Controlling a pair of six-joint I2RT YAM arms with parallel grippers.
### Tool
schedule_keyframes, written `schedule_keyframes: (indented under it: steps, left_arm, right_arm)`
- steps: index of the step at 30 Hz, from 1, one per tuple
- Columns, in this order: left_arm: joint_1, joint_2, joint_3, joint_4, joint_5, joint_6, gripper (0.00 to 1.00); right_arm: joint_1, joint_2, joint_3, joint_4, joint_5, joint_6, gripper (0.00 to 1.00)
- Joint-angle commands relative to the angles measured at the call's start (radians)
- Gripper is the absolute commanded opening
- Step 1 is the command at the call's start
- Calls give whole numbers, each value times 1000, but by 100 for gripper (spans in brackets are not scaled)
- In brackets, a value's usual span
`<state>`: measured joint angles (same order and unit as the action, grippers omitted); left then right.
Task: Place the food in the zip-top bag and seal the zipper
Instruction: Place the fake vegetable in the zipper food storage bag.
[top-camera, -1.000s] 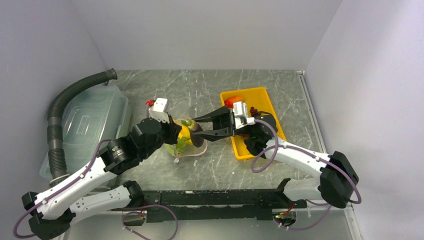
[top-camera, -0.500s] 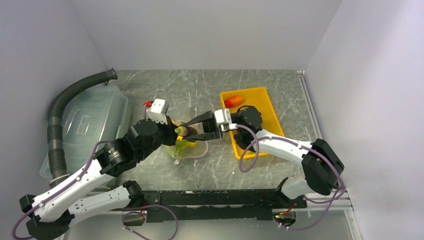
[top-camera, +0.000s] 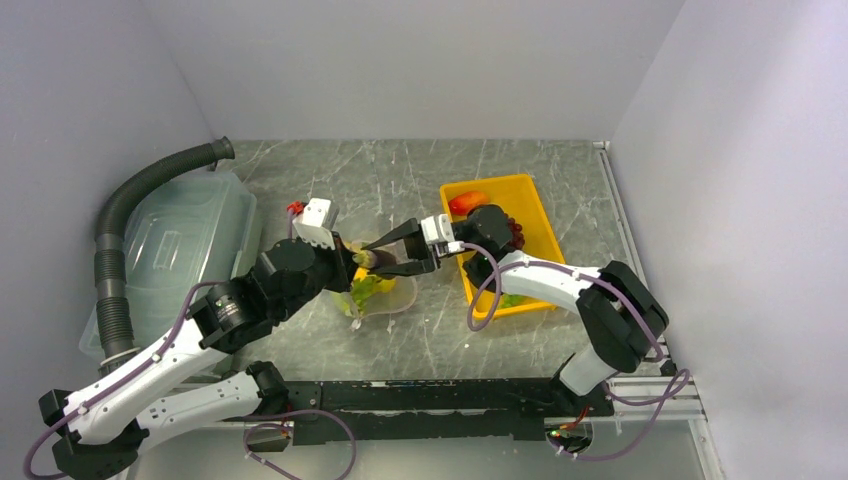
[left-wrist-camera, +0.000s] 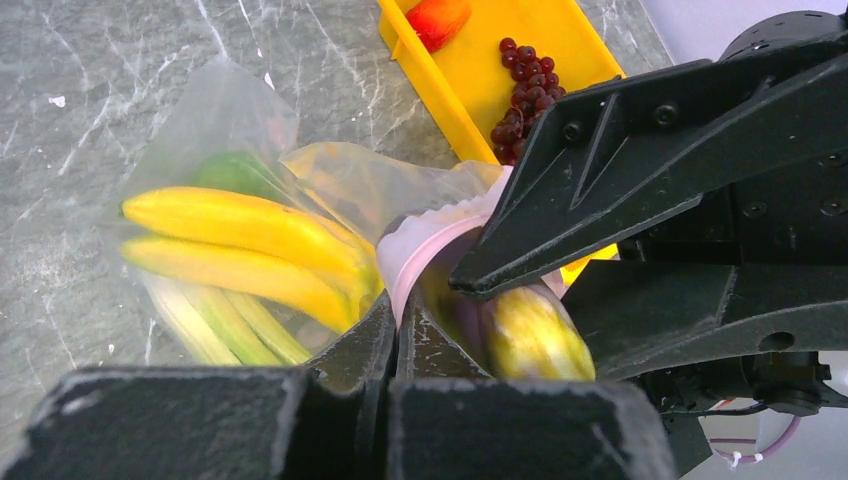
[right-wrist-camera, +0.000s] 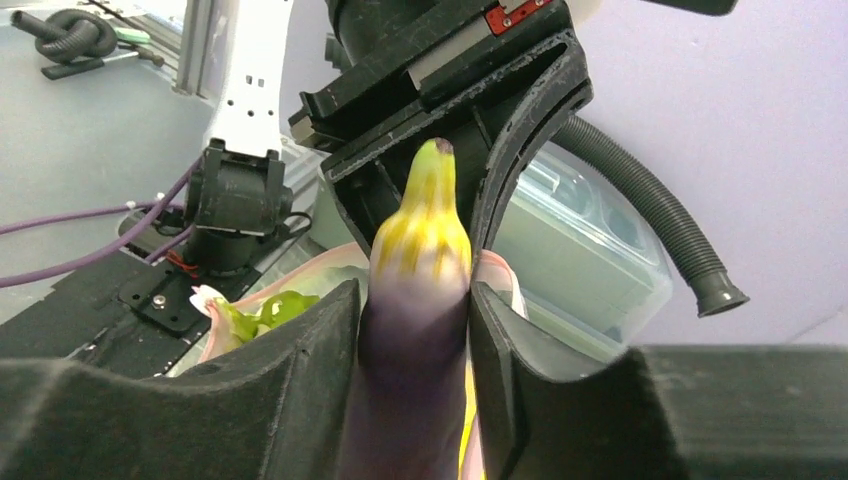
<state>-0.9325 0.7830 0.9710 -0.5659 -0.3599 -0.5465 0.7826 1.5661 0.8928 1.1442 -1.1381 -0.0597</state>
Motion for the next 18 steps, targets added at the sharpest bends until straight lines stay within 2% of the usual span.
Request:
schedule_keyframes:
  steps: [1, 2, 3, 4, 12, 18]
  left_arm:
    - [3, -16, 52, 31, -3, -9, 0]
    - [3, -15, 52, 31, -4, -9, 0]
    - [3, -15, 53, 29, -6, -8, 0]
    - [2, -15, 54, 28, -7, -7, 0]
    - [3, -4, 55, 33, -3, -7, 0]
    - [3, 2, 55, 34, -2, -7, 0]
  right_arm:
    - [-7, -15, 28, 86, -62, 22, 53]
    - [-7, -21, 28, 73, -68, 21, 69]
    - [-7, -28, 26, 57, -74, 17, 95]
    - [-7, -37, 25, 38, -79, 9, 99]
    - [-6, -152, -10, -148, -83, -92, 100]
    - [-6, -263, 24, -467, -44, -188, 100]
